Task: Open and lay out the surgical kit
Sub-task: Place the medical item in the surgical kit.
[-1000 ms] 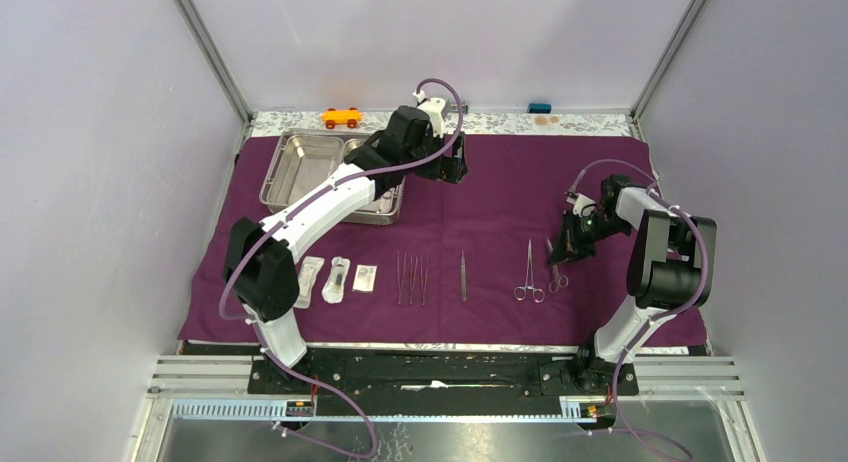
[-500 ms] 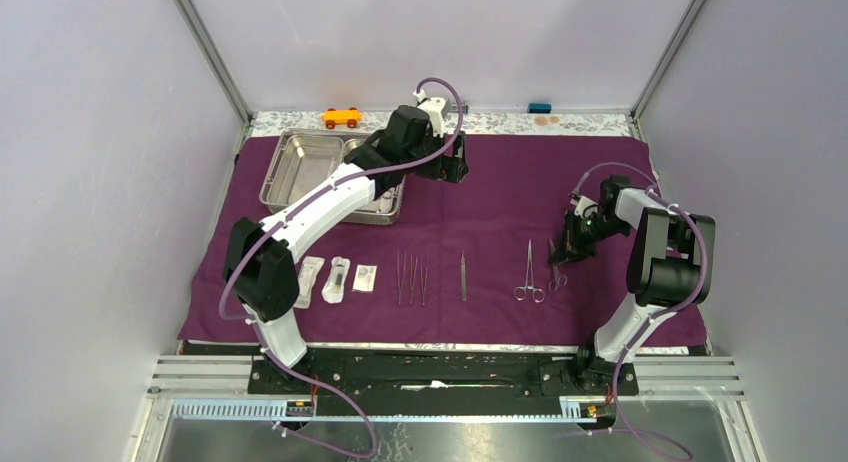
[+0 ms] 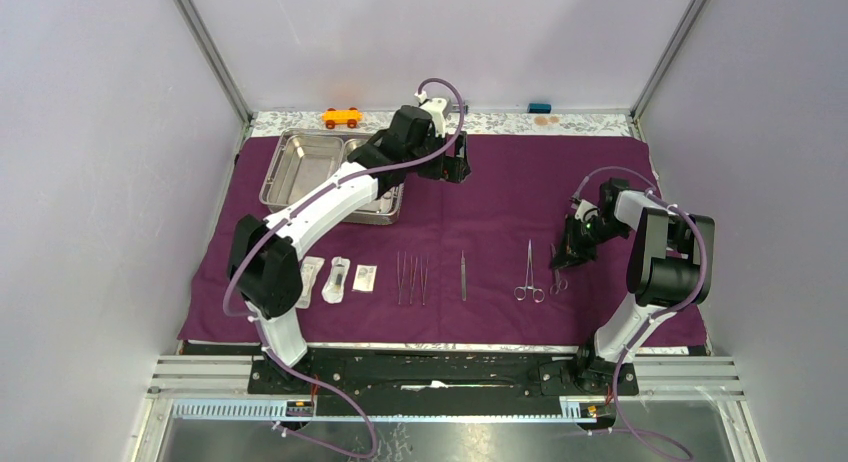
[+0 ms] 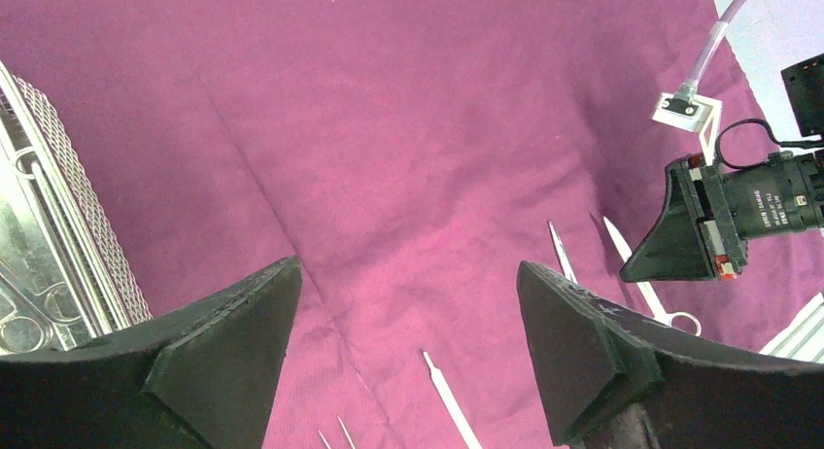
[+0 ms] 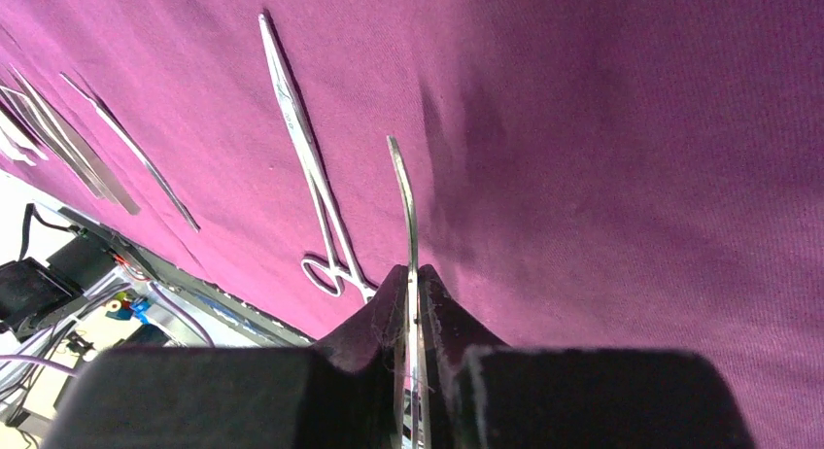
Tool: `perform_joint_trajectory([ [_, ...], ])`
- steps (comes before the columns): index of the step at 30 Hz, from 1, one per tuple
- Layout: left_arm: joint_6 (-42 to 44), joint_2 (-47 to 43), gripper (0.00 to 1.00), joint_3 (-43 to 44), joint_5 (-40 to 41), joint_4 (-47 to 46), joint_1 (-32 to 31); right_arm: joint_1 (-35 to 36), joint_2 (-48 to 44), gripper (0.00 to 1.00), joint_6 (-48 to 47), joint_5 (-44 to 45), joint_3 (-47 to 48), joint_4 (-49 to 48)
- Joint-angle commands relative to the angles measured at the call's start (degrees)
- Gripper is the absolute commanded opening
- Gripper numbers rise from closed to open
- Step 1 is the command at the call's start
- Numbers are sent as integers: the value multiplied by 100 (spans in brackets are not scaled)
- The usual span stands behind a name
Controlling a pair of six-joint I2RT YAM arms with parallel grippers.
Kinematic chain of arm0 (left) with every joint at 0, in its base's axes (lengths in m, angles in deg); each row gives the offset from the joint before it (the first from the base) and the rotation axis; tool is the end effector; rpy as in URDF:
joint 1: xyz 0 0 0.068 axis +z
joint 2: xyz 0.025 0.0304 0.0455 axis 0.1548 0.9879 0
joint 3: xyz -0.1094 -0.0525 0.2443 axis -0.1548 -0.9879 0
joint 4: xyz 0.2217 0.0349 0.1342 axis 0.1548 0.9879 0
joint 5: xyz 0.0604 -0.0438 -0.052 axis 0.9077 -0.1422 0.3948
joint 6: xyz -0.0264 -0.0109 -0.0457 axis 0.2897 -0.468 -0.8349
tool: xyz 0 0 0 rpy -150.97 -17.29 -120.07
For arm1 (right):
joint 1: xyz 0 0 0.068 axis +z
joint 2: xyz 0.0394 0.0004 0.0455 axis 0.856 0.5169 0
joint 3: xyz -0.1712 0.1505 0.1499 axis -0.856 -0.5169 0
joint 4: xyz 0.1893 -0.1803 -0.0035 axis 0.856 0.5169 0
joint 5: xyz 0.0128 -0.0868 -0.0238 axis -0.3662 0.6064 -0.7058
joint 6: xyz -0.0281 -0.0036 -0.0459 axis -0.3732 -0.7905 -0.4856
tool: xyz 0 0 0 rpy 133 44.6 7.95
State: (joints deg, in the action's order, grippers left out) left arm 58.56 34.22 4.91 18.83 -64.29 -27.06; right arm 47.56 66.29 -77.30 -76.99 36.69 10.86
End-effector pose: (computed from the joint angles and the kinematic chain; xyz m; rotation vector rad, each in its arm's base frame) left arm 0.3376 -0.2495 0.3266 0.3685 2.1686 -0.6732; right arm 0.2934 -0.0402 0.1407 0.1398 2.8939 0.7605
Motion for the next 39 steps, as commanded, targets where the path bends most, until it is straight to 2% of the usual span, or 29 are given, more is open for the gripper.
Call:
perform_joint_trajectory([
  [1, -71, 33, 89, 289, -133, -199, -11, -11, -47, 11, 87, 84, 15, 104],
  [16, -97, 85, 90, 336, -171, -150, -15, -3, 84, 19, 115, 123, 14, 115],
  [39, -125, 53, 91, 300, -223, -137, -15, 2, 27, 20, 89, 265, 14, 141],
])
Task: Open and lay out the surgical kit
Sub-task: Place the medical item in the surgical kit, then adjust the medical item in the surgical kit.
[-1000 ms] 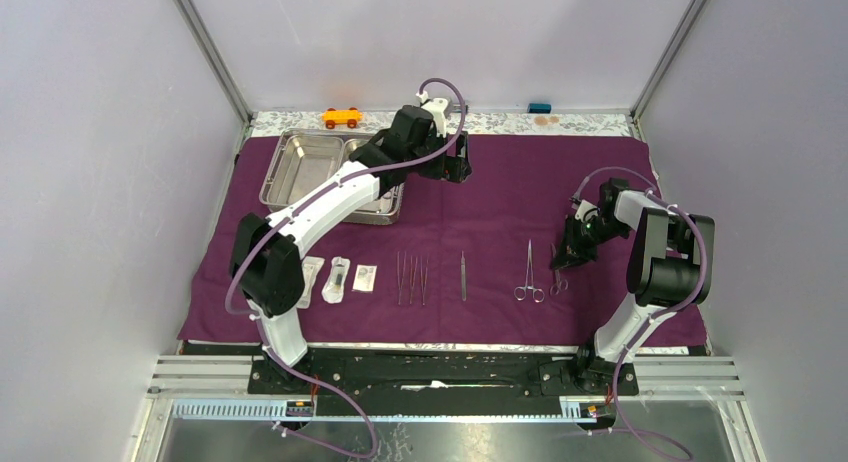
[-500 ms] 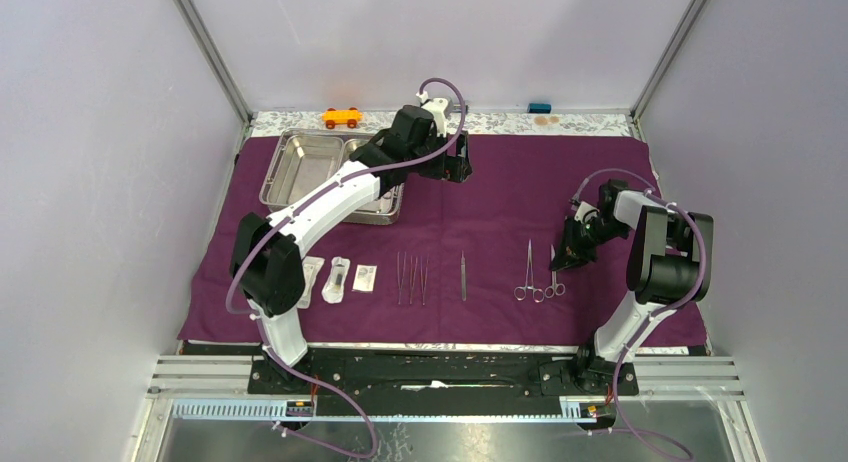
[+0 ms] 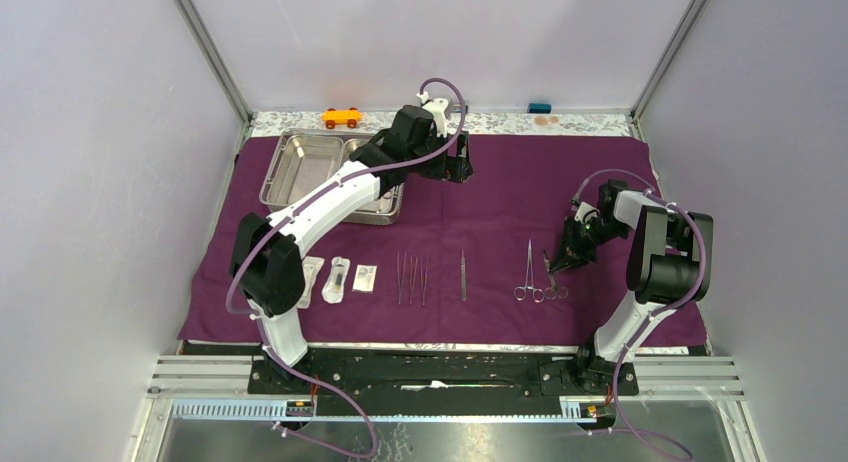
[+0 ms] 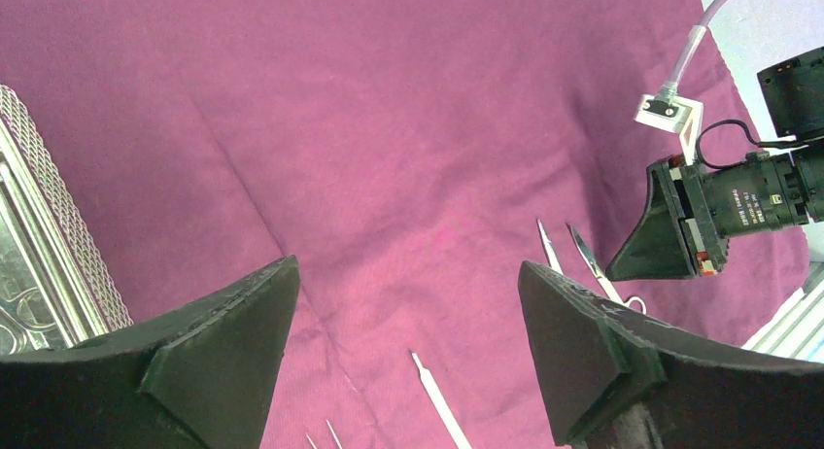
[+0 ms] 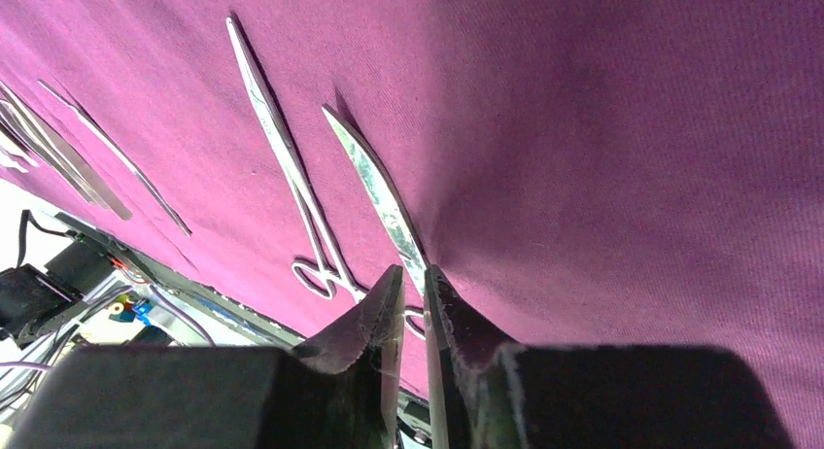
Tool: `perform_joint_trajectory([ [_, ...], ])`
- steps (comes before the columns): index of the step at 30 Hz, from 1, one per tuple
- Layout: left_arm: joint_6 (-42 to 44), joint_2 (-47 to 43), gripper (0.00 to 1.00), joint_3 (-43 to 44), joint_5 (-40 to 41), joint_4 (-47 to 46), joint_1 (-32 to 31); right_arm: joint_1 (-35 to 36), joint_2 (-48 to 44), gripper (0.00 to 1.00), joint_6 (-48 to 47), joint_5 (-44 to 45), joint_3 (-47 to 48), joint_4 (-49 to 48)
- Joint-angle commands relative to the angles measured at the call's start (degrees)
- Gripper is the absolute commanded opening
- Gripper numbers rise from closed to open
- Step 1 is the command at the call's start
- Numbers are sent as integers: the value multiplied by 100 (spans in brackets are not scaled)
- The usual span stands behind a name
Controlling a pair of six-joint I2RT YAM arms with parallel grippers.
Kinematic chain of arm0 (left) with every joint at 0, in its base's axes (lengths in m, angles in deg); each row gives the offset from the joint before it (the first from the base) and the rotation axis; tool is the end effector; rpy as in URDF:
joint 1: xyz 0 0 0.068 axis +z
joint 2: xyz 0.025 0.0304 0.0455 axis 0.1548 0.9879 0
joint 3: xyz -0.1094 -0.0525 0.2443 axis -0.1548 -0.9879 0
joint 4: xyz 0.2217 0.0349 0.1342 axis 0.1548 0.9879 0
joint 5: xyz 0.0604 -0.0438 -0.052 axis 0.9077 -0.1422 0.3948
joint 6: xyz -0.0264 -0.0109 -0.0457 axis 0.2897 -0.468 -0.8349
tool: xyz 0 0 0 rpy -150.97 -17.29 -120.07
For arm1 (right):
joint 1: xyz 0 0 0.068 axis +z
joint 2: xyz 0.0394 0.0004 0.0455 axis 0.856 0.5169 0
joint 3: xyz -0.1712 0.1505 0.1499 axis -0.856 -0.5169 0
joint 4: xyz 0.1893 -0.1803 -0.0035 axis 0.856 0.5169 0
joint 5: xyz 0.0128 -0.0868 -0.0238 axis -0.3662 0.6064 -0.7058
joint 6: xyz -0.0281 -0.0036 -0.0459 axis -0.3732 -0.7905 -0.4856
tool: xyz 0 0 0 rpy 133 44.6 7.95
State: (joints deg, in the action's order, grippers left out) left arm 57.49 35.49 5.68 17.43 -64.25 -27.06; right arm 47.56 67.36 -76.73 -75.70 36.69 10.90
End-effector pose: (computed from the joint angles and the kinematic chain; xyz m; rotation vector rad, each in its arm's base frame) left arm 0.3413 -0.2532 0.3223 0.3649 2.1859 -0.7052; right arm 0.2936 -0.0410 0.1352 0.1645 2.9229 0.7384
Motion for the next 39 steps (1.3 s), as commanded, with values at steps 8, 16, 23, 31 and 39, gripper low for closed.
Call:
perform_joint_trajectory([
  [8, 0, -135, 91, 166, -67, -167, -16, 87, -230, 23, -116, 158, 148, 212],
  [16, 72, -214, 91, 153, -4, -176, -12, 738, -1028, 32, -218, 578, 248, -319],
  [23, 158, -293, 92, 141, 76, -171, -6, 1099, -952, 33, -348, 978, 290, -976],
  [31, 193, -316, 92, 129, 97, -177, 2, 1415, -733, 33, -528, 1316, 203, -1555],
  [39, 169, -265, 92, 121, 15, -172, 11, 1473, -728, 31, -683, 1618, 38, -1789],
])
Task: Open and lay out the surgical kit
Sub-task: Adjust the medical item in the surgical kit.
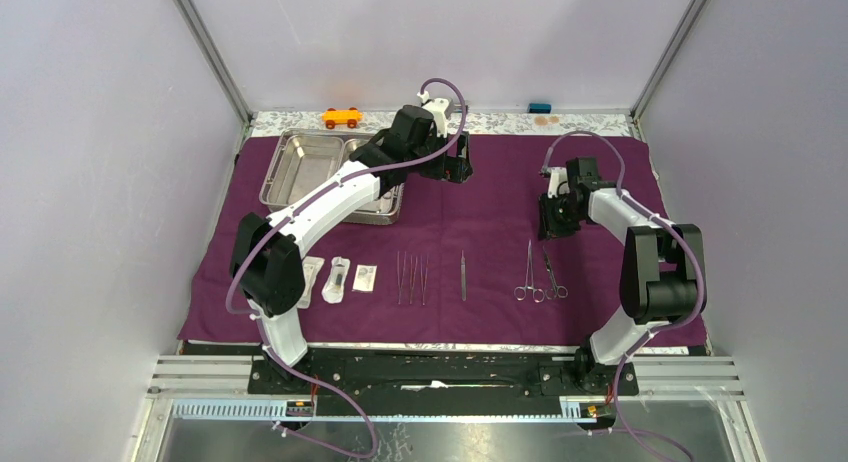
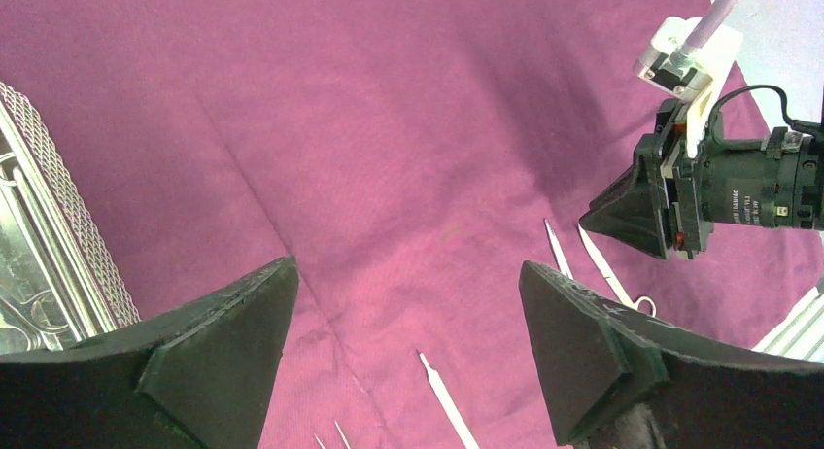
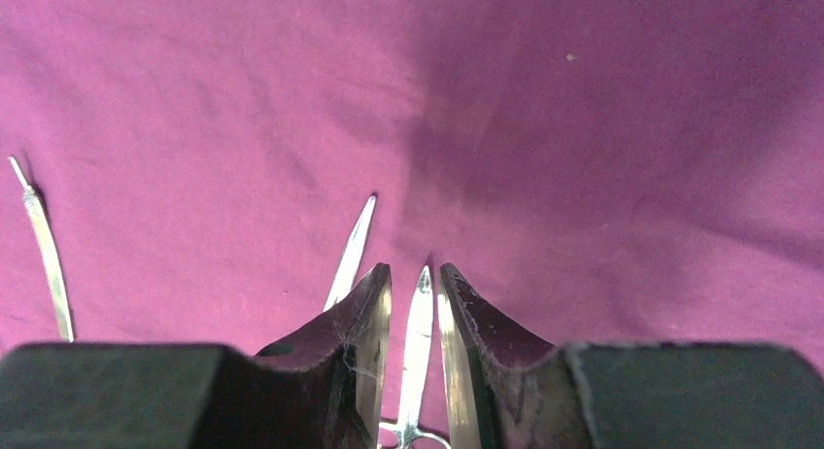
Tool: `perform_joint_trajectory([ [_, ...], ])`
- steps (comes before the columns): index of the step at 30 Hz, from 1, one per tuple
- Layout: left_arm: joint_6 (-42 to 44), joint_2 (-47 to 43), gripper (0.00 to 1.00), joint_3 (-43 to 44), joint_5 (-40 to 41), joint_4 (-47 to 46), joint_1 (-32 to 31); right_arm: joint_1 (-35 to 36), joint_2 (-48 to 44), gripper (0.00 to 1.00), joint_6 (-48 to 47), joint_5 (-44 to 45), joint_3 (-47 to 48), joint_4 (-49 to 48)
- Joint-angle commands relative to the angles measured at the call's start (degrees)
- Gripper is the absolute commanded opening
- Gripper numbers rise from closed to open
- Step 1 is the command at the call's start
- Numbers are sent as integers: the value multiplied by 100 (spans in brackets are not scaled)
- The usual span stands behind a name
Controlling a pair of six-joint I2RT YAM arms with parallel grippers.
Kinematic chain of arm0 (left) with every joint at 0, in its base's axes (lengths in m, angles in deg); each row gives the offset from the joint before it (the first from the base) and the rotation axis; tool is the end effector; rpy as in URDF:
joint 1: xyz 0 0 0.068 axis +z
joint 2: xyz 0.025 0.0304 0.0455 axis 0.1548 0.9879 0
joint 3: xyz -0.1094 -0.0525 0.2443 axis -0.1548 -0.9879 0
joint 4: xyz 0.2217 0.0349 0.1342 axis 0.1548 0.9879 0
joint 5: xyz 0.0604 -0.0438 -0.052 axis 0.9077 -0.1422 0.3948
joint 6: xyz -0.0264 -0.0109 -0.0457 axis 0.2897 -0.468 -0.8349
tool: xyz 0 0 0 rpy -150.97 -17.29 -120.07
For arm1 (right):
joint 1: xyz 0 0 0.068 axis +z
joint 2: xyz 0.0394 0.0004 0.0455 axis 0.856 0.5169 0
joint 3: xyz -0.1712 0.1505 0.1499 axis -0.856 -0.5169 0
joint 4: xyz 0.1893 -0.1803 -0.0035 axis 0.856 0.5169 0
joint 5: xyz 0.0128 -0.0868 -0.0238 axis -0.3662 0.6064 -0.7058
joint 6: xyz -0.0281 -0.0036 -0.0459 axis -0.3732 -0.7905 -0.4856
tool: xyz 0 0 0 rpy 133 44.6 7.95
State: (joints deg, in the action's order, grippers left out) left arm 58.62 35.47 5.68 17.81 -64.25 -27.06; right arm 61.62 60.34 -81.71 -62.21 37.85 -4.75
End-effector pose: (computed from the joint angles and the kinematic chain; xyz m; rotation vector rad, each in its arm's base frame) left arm 0.3414 -0.2530 0.3224 0.3817 2.1787 -0.6876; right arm 0.3230 0.0252 0.1805 -0.3558 2.6144 0.3233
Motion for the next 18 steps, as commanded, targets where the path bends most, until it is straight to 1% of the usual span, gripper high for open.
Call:
perform_joint_trajectory([
  [1, 55, -251, 92, 118, -25, -177, 11, 69, -23, 31, -201, 292, -96, -237],
  [18, -7, -245, 93, 84, -143, -181, 37, 217, -99, 30, -294, 553, -327, -328],
])
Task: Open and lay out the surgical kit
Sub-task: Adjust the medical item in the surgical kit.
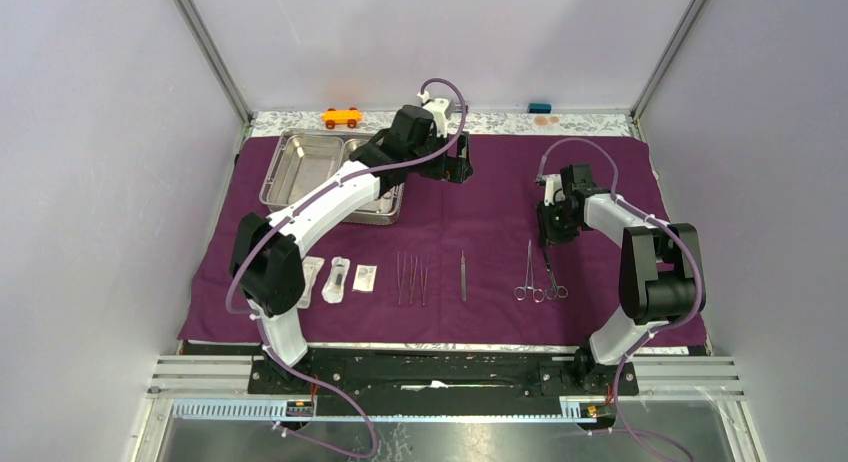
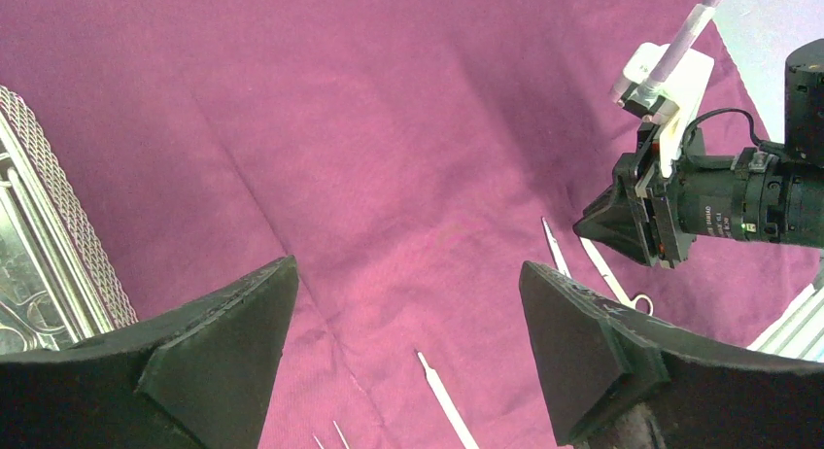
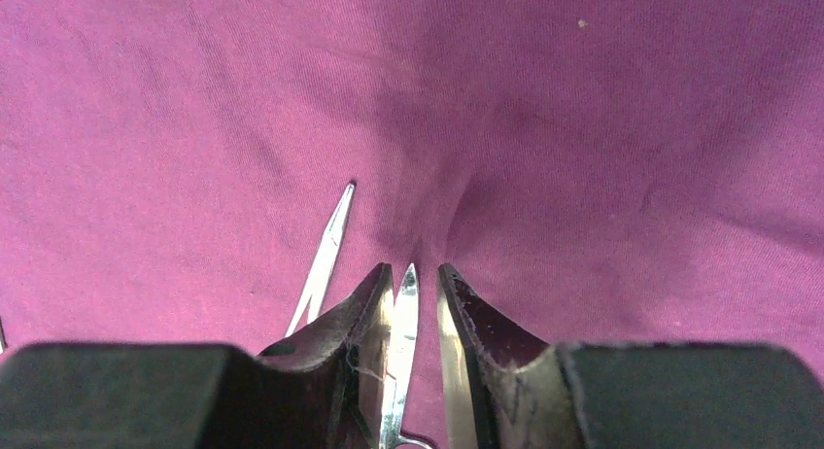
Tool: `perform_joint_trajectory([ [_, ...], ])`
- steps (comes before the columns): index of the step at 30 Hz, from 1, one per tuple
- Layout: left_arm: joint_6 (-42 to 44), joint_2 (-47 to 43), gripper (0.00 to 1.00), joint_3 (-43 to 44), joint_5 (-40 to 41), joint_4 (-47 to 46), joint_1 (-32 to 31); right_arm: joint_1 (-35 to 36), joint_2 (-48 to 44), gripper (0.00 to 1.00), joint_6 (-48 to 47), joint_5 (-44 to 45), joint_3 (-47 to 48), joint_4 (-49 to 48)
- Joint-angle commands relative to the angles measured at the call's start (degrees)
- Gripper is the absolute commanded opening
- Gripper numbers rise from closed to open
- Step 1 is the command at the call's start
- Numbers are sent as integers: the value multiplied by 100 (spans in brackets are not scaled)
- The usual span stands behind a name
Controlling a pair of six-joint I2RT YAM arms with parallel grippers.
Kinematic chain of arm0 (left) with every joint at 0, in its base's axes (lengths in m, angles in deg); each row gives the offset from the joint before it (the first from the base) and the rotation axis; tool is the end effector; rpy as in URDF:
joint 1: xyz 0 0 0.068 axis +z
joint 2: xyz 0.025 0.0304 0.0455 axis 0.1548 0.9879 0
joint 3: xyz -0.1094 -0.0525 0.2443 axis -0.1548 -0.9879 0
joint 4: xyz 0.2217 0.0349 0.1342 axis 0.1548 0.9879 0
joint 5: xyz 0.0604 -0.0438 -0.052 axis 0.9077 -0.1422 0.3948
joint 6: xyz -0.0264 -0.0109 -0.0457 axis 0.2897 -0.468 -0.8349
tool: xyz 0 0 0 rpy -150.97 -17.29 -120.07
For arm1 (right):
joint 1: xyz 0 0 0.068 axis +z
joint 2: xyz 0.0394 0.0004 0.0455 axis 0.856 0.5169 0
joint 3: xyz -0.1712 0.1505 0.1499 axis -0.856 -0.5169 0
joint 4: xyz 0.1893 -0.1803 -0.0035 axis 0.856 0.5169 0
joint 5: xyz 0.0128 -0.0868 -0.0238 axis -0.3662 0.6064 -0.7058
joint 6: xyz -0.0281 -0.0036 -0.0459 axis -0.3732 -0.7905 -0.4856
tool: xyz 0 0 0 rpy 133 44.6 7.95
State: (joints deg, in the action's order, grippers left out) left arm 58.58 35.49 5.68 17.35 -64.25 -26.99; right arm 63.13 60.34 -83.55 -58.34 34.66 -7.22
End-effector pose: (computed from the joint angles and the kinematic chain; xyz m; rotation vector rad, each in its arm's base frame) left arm 0.3416 -0.2528 0.3223 0.3847 2.1798 -0.6955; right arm 0.3156 0.0308 0.1666 -0.4124 2.6295 0.2344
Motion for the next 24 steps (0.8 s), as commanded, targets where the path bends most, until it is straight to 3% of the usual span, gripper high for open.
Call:
perform_joint_trajectory([
  [1, -3, -251, 93, 87, -97, -186, 30, 67, -92, 30, -106, 190, -11, -97],
  [24, -56, -225, 93, 83, -189, -190, 57, 142, -127, 26, -39, 117, -3, -102],
])
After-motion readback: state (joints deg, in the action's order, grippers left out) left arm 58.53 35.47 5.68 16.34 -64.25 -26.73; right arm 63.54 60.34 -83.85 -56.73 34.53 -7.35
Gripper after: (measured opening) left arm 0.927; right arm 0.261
